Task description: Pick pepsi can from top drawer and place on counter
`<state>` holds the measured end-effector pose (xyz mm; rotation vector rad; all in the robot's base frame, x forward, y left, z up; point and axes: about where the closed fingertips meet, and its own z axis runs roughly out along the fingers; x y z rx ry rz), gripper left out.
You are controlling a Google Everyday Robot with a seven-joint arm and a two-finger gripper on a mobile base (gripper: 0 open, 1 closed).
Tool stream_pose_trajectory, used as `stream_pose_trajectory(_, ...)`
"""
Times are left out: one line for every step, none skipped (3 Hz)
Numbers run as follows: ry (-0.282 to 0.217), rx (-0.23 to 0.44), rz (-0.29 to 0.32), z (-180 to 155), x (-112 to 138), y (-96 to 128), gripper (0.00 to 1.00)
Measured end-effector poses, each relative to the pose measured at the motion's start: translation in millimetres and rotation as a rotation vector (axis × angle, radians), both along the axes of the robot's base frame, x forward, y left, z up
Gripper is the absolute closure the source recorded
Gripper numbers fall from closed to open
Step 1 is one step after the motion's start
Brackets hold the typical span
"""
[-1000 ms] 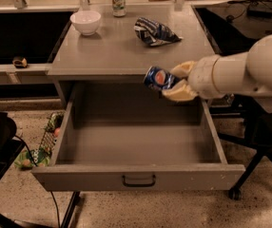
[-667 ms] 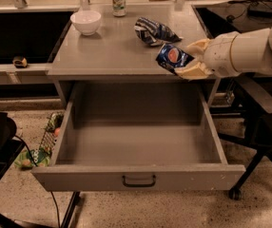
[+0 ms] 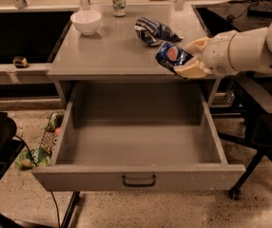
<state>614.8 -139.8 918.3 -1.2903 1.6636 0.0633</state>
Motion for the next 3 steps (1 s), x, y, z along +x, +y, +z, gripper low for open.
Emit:
stream_pose_trajectory(-0.024,0.012,-0.025,11,28,0,1.00)
stream_pose_trajectory(-0.025,0.019,-0.030,18,61,2,1.00)
stream_pose_trajectory(0.000,0.024,-0.023,15,93,5,1.00)
